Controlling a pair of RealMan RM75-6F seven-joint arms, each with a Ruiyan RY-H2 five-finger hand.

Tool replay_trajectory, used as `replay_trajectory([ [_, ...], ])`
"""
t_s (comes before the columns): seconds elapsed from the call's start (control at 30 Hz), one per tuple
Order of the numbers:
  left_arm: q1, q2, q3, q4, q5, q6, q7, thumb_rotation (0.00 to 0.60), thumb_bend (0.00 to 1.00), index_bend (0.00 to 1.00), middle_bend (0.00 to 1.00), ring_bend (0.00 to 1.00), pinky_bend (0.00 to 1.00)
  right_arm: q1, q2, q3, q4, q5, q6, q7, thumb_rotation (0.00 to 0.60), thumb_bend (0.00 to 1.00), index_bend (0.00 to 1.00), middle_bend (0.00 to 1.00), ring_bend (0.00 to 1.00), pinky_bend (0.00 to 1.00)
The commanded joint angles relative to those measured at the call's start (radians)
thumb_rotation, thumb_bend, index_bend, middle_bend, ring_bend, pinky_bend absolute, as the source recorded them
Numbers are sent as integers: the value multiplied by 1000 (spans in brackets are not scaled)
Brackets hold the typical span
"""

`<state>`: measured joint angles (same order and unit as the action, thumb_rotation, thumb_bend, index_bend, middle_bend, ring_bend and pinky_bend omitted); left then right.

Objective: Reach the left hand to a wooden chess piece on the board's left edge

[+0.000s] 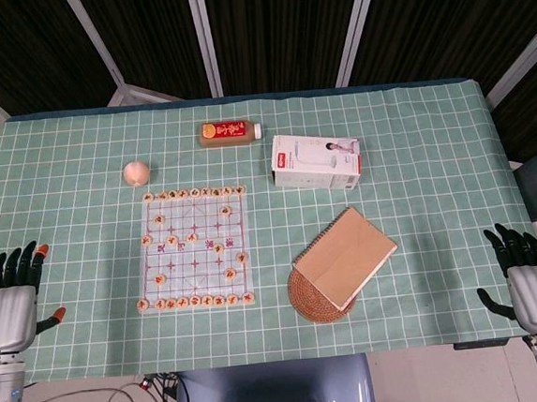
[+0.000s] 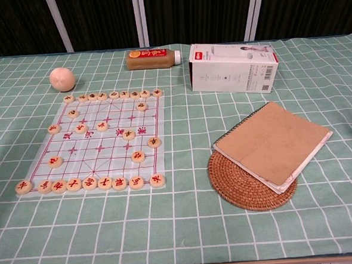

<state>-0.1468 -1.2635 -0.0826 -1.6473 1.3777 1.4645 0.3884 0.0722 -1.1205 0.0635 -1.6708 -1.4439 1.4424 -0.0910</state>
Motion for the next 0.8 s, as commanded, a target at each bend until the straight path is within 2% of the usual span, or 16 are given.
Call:
replay_trajectory([
  [0.03, 0, 0, 0, 0, 0, 0, 0, 600, 0, 0, 0, 0, 0, 0, 0, 0, 0, 0, 0, 0, 600, 343, 0, 0, 0, 0],
  [0.8, -6, -2, -2, 4, -9, -11, -6, 600, 0, 0, 0, 0, 0, 2, -3, 3, 0, 12, -5, -9, 600, 344, 0, 0, 0, 0],
])
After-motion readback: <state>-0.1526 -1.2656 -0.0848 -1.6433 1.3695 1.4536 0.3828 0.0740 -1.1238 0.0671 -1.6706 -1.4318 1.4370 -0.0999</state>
